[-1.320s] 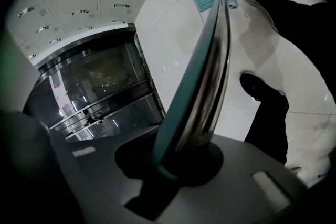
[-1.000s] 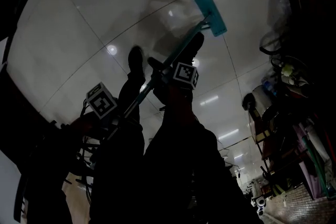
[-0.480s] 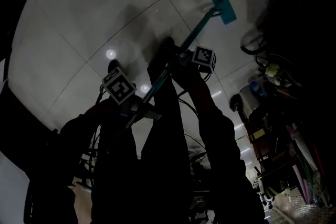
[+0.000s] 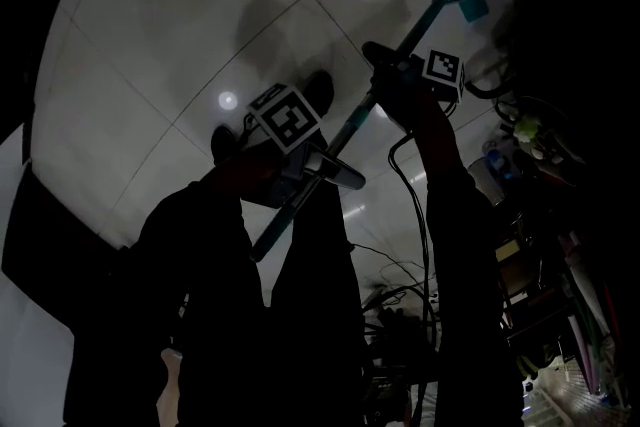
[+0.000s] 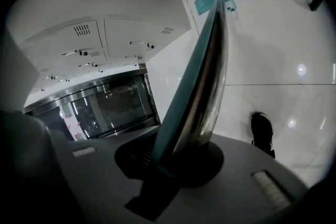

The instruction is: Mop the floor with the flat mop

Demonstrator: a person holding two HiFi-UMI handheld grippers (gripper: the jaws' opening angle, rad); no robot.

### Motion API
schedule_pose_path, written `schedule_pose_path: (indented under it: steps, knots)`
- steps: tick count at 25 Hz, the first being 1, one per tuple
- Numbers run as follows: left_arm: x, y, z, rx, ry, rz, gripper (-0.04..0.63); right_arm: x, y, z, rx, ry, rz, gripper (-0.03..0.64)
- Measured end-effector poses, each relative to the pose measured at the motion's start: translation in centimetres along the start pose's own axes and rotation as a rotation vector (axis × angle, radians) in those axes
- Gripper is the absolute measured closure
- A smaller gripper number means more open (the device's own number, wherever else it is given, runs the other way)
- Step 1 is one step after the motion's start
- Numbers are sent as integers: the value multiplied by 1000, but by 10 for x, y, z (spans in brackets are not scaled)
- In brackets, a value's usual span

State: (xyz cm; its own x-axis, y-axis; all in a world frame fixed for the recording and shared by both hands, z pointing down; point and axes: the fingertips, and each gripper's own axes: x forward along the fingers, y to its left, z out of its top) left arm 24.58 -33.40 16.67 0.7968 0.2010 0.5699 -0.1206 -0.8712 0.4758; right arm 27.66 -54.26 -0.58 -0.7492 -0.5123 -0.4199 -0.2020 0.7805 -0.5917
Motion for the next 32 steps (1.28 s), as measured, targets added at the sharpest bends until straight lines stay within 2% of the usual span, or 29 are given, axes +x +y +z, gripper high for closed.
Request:
schedule_pose_path:
  steps: [5,8,10,12,16,19,20,24,27,32]
  knots:
    - [-6,6,-18,17,15,28,578,3,2,-15,-23,-8,-5,538]
    - [-24,17,-58,24,39,76,580,12,4,-49,-50,-21,-7,538]
    - [-33,25,-87,37,51,57,580,23,3,-80,-43,-16,4,538]
    - [-44,36,-121,42,59,48,580,36,-2,-116,-34,-7,7,538]
    - [-77,62,-212,-11,57,51,578,73,-15,-211,-17,7,6,538]
    - [-100,90,-268,65,48,46,574,103,-26,-278,-17,33,9,538]
    - [-108,99,-288,60,43,49,574,113,-31,-300,-16,42,8,538]
    - [-143,121,-369,-32,7,36,573,158,-46,-390,6,81,2,538]
    - [-167,137,-419,-47,-13,15,568,188,-55,-449,28,101,-1,538]
    - [-193,157,-490,-75,-4,3,566,231,-56,-523,11,143,14,538]
